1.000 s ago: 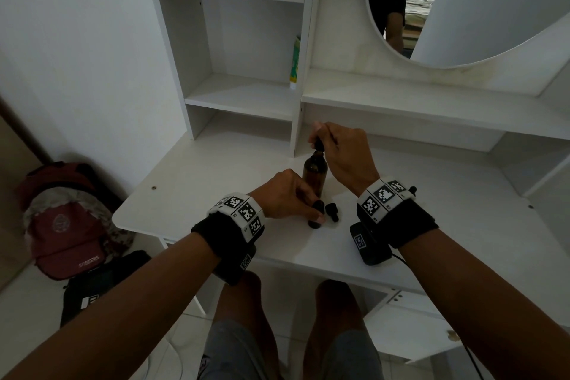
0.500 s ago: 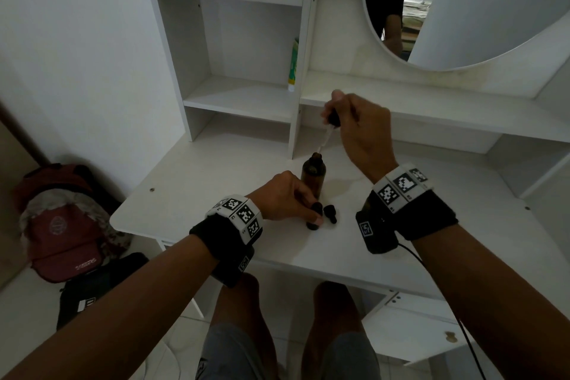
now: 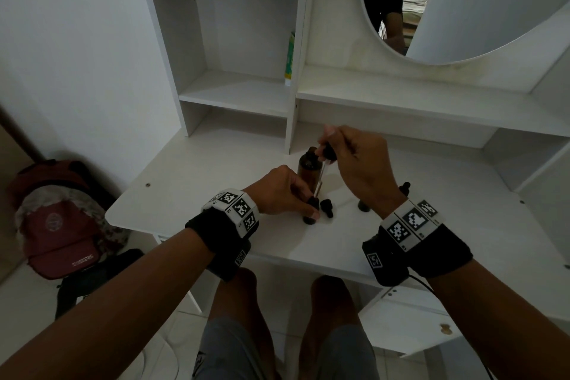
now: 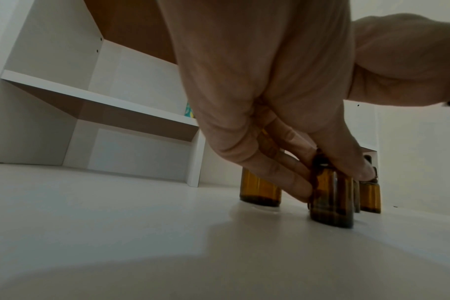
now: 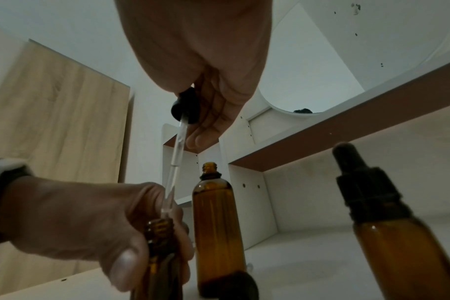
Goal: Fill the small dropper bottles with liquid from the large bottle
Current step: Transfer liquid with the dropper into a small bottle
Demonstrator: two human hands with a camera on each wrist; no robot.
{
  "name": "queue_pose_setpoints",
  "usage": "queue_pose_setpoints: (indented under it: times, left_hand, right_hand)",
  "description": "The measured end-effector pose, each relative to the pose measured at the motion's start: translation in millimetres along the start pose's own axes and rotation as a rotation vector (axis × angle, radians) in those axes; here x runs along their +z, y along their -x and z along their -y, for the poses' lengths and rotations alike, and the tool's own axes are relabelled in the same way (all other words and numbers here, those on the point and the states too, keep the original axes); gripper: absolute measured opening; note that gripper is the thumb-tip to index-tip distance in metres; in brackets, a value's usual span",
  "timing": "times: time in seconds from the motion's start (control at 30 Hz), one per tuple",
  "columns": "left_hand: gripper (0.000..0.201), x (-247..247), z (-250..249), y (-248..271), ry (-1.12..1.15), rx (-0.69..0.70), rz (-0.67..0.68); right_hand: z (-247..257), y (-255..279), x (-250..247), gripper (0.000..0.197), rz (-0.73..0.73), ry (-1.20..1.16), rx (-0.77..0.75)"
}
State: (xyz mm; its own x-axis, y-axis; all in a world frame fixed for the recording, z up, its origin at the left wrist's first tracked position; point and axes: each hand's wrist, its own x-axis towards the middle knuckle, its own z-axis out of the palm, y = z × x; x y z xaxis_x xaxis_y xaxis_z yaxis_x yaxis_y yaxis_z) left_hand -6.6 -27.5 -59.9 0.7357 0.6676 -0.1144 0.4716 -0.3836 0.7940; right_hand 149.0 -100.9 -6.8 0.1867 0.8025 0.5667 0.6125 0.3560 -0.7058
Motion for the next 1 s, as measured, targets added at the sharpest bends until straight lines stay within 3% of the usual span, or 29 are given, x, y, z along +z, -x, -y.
queue_pose_setpoints:
  times: [0.13,0.27,0.4,0.53,0.77,0.9,1.0]
  left_hand:
    - [0.022,0.0,-0.7,0.3,-0.004,0.002,-0.002]
    - [0.024,-0.6,-0.4,0.2,-0.020,-0.006,0.003]
    - [0.025,-0.5,0.5,-0.3,-0.025,-0.005,0.000]
    - [0.025,-0.3,-2.3,0.6,-0.015,-0.007,-0.005]
    - [0.025,-0.2,-2.3,1.7,-0.020,-0.007,-0.002]
    - [0.025,-0.3,-2.0,1.3,-0.025,-0.006,-0.005]
    - [0.026,-0.4,-1.5,0.8,-0.021,-0.006,0.000]
  right_hand:
    - [-3.3,5.0,4.3,0.031,0.015,0.021,-0.012]
    - [-7.7,5.9,6.2,0.032,0.027,0.146,-0.180]
    - [-7.2,1.8,5.8,0.035,0.086,0.131,-0.132]
    - [-8.2,0.3,3.9,0.037,0.100,0.199,-0.196]
    - [-12.2,-0.7,1.9,0.042,0.139,0.223,-0.175]
    - [-11.8,-3.4,-0.6,0.046,0.227,0.258,-0.126]
    - [-10.1,-3.2,-1.1,0.040,0.208,0.277,-0.179]
